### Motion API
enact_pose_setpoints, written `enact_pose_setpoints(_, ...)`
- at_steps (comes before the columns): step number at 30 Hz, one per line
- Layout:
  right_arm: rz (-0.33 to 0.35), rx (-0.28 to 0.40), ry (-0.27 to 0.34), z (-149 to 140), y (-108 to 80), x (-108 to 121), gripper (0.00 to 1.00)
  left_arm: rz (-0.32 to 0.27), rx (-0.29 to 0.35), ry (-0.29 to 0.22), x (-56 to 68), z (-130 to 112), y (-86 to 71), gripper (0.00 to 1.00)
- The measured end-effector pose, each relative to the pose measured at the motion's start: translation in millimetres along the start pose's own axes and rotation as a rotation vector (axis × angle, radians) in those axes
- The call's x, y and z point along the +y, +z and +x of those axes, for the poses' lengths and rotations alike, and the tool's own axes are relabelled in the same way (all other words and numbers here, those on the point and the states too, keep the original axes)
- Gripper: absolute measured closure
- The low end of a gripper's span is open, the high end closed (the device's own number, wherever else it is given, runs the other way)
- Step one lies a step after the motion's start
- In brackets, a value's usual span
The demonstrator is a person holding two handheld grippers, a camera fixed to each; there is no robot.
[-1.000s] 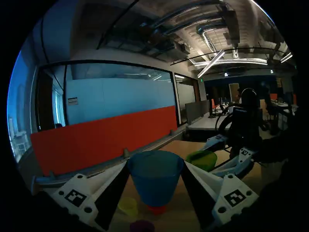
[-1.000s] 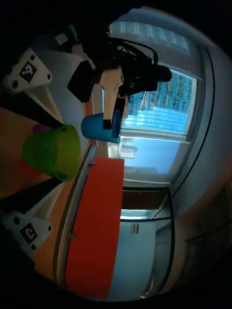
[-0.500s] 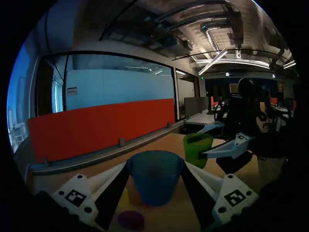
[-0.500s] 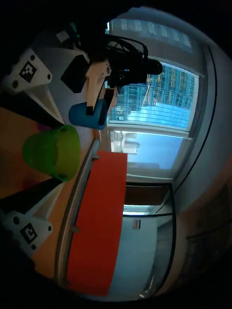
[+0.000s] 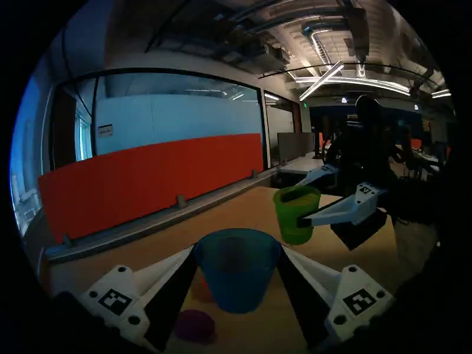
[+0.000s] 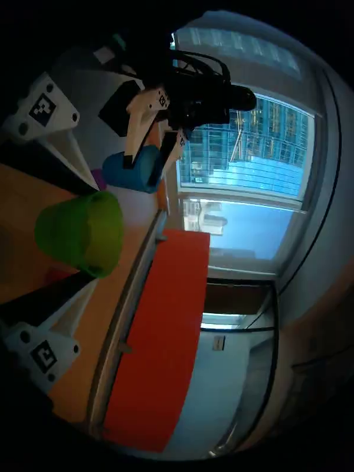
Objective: Pour water
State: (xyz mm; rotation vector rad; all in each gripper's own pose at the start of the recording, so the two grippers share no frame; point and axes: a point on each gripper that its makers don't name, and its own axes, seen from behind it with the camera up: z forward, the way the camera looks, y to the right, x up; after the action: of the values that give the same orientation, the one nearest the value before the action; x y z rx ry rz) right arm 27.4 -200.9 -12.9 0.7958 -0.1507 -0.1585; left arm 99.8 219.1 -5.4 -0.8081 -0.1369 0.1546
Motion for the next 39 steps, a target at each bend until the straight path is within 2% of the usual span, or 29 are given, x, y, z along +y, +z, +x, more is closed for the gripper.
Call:
enact_pose_setpoints(17,0.040,-0.131,-0.012,-39.9,9.5,4.6,0.10,-0.051,-0.172,0.069,19.0,-60.9,21.8,0.10)
enact_pose_setpoints(29,0.063,-0.204,-0.001,-69.5,18.1,8.5,0.10,-0.098,-0.313,0.073,23.2,-106.8,27.7,0.10)
enact_pose_setpoints(39,0.078,-0.273,0.002,-98.3,24.4,8.4,0.10,-0.136,-0.424,0.050,26.5,-141.1,34.7,0.10)
